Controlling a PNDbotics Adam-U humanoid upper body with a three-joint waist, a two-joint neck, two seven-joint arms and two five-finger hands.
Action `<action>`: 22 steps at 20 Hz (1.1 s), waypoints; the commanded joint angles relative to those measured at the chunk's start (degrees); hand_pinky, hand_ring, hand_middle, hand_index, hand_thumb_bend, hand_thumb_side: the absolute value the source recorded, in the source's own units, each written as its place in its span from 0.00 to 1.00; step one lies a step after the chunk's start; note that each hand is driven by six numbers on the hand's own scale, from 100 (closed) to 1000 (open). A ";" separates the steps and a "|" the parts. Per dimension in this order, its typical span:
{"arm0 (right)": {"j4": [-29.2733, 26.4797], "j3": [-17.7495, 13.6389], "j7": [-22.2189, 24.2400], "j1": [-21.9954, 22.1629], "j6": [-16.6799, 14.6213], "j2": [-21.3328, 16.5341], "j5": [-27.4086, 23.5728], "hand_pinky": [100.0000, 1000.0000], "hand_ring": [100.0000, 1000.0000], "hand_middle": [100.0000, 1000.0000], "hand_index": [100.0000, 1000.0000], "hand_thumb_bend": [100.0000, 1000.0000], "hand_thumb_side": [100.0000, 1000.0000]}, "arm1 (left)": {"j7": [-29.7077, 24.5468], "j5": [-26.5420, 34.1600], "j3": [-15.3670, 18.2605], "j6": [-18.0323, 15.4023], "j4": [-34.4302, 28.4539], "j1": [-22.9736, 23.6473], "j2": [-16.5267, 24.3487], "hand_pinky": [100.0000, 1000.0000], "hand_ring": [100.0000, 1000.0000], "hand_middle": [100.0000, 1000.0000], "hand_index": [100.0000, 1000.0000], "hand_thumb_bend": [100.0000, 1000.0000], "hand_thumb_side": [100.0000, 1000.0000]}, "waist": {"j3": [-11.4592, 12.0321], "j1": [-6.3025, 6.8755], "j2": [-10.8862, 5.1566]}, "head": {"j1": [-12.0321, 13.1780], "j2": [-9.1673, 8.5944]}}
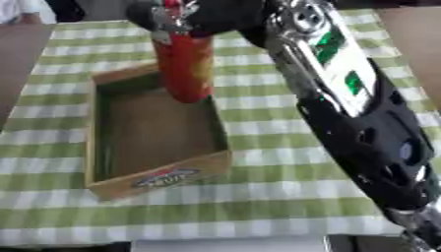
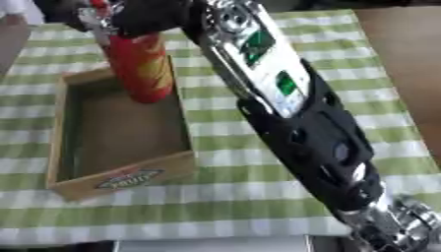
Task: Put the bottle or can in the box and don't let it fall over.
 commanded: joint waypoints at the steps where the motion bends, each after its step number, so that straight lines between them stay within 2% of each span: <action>1: 1.43 0.14 -0.62 -1.46 -1.57 1.79 1.55 1.00 1.00 0.88 0.36 0.43 0.00 | 1.01 -0.18 1.48 -0.16 -0.53 -0.20 0.34 0.93 0.60 0.73 0.74 0.34 0.11 | 0.38 0.27 -0.65 | -0.60 -0.21; 5: 4.44 0.83 -1.04 -0.36 -3.40 2.95 1.83 1.00 1.00 0.88 0.36 0.41 0.00 | 2.04 -0.41 2.28 -0.22 -0.64 0.08 -0.01 0.93 0.60 0.73 0.74 0.34 0.11 | 0.95 0.52 -0.07 | -0.88 -0.64; 12: 9.37 2.30 -0.14 2.03 -6.98 3.62 -0.17 1.00 1.00 0.89 0.39 0.44 0.00 | 2.81 -0.53 2.75 -0.12 -0.86 0.44 -0.16 0.93 0.60 0.73 0.73 0.33 0.11 | 1.07 0.66 0.13 | -0.95 -1.22; 13: 9.95 2.43 -0.06 2.22 -7.46 3.68 -0.57 1.00 1.00 0.90 0.41 0.46 0.00 | 2.83 -0.55 2.77 -0.10 -0.88 0.41 -0.17 0.93 0.60 0.73 0.73 0.33 0.11 | 1.07 0.68 0.14 | -0.95 -1.29; 15: 10.88 2.58 -0.13 2.42 -8.30 3.75 -1.09 1.00 1.00 0.91 0.50 0.58 0.00 | 2.79 -0.58 2.75 -0.10 -0.92 0.36 -0.15 0.93 0.60 0.73 0.73 0.33 0.11 | 1.07 0.71 0.16 | -0.91 -1.32; 16: 11.21 2.61 -0.29 2.44 -8.66 3.75 -1.17 1.00 1.00 0.95 0.70 0.82 0.15 | 2.76 -0.59 2.73 -0.10 -0.95 0.33 -0.13 0.93 0.60 0.73 0.73 0.33 0.12 | 1.06 0.71 0.17 | -0.88 -1.32; 17: 11.37 2.68 -0.32 2.43 -8.98 3.73 -1.06 1.00 1.00 0.97 0.76 0.89 0.21 | 2.74 -0.60 2.72 -0.10 -0.97 0.30 -0.12 0.93 0.60 0.73 0.73 0.33 0.12 | 1.06 0.70 0.17 | -0.84 -1.33; 18: 11.43 2.86 0.01 2.38 -9.17 3.64 -0.73 1.00 1.00 1.00 0.91 1.00 0.42 | 2.73 -0.60 2.71 -0.10 -1.00 0.27 -0.11 0.93 0.60 0.73 0.73 0.33 0.12 | 1.05 0.68 0.17 | -0.80 -1.32; 19: 11.47 3.07 0.77 2.31 -9.02 3.47 0.18 1.00 1.00 1.00 0.96 1.00 0.49 | 2.72 -0.61 2.70 -0.10 -1.02 0.23 -0.09 0.93 0.60 0.73 0.73 0.33 0.12 | 1.04 0.66 0.15 | -0.76 -1.30; 22: 11.74 2.93 2.74 2.30 -7.86 3.22 4.25 1.00 1.00 1.00 1.00 1.00 0.49 | 2.69 -0.62 2.67 -0.11 -1.07 0.18 -0.05 0.93 0.60 0.73 0.73 0.32 0.12 | 0.97 0.60 0.07 | -0.61 -1.29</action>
